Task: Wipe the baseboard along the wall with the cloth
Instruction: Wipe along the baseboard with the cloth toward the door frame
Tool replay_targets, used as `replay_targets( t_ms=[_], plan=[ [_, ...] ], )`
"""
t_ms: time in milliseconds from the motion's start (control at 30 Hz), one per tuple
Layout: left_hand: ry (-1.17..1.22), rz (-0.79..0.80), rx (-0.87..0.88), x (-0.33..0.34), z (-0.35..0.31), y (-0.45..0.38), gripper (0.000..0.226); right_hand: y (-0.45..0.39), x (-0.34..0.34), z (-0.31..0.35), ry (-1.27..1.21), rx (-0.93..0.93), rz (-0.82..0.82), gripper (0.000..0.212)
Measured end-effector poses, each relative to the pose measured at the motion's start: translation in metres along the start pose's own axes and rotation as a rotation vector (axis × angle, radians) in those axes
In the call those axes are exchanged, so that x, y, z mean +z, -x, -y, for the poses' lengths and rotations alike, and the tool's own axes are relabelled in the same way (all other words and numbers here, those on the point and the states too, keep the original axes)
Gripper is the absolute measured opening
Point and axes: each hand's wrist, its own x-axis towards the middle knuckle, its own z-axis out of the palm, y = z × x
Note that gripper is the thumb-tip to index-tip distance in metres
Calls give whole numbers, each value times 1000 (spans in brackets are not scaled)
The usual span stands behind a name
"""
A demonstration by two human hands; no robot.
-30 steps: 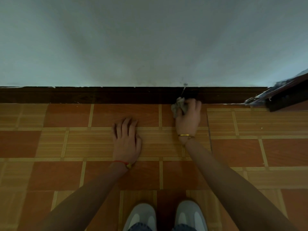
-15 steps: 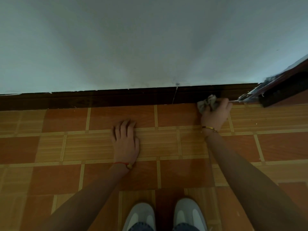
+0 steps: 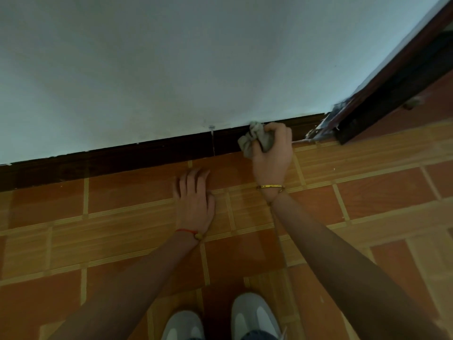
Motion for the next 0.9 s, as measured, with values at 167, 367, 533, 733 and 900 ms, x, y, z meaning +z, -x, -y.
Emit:
replay_targets(
  t_ms=[167, 367, 533, 733, 900],
  plan=[
    [18, 25, 20, 8, -7, -3, 48, -34, -37, -40, 38, 158, -277, 28],
    [-10, 35, 21, 14, -6, 0, 47, -56, -54, -53, 87, 158, -300, 28],
    [-28, 44, 22, 13, -7, -1, 48, -19, -21, -29, 82, 15, -78, 27],
    [-21, 24, 27, 13, -7, 0, 47, -27, -27, -43, 96, 72, -73, 29],
    [-18, 23, 31, 13, -8, 1, 47, -54, -54, -80, 235, 248, -149, 37]
  ],
)
